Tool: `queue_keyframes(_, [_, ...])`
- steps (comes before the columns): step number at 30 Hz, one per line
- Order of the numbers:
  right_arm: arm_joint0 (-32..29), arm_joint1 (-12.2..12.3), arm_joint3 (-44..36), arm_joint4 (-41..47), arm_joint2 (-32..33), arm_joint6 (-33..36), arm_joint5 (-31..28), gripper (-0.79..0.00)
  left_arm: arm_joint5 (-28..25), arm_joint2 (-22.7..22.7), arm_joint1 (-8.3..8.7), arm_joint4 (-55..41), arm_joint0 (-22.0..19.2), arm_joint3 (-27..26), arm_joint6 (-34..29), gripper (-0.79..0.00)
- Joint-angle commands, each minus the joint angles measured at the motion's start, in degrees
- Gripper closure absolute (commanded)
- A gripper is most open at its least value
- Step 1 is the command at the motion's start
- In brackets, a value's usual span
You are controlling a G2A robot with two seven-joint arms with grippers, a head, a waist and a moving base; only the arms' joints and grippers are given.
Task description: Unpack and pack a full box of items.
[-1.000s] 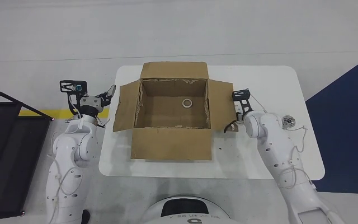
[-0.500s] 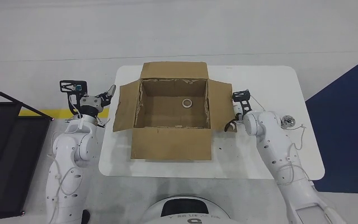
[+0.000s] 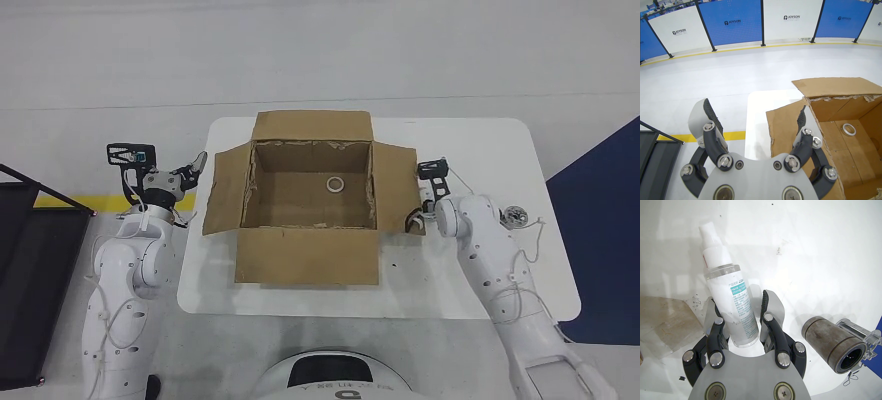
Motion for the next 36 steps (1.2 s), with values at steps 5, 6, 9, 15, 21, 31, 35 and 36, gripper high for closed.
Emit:
queue_keyframes(5, [-3.5,0.5,-7.3,1.4,4.2,-2.4,0.8,0.0,0.0,0.0,0.0,0.0,0.0,0.0,0.0,-0.785])
queue_keyframes(6, [-4.5,0.6,-8.9,1.7,5.0,-2.6,0.9,0.0,0.0,0.0,0.0,0.0,0.0,0.0,0.0,-0.785])
queue_keyframes(9, [-7.5,0.9,-13.7,2.7,7.7,-3.2,1.1,0.0,0.0,0.0,0.0,0.0,0.0,0.0,0.0,-0.785])
queue_keyframes(15, [-11.6,1.3,-19.7,7.4,13.5,-3.8,1.8,0.0,0.0,0.0,0.0,0.0,0.0,0.0,0.0,-0.785])
queue_keyframes(21, [-14.4,1.3,-22.1,19.7,22.5,-6.6,3.1,0.0,0.0,0.0,0.0,0.0,0.0,0.0,0.0,-0.785])
queue_keyframes(31, [-21.0,0.9,-29.3,50.8,34.2,-10.6,-4.8,0.0,0.0,0.0,0.0,0.0,0.0,0.0,0.0,-0.785])
queue_keyframes(35, [-24.1,0.8,-35.3,57.1,31.7,-8.7,-11.6,0.0,0.0,0.0,0.0,0.0,0.0,0.0,0.0,-0.785])
queue_keyframes(36, [-24.4,0.8,-36.5,57.4,30.5,-8.4,-12.7,0.0,0.0,0.0,0.0,0.0,0.0,0.0,0.0,-0.785])
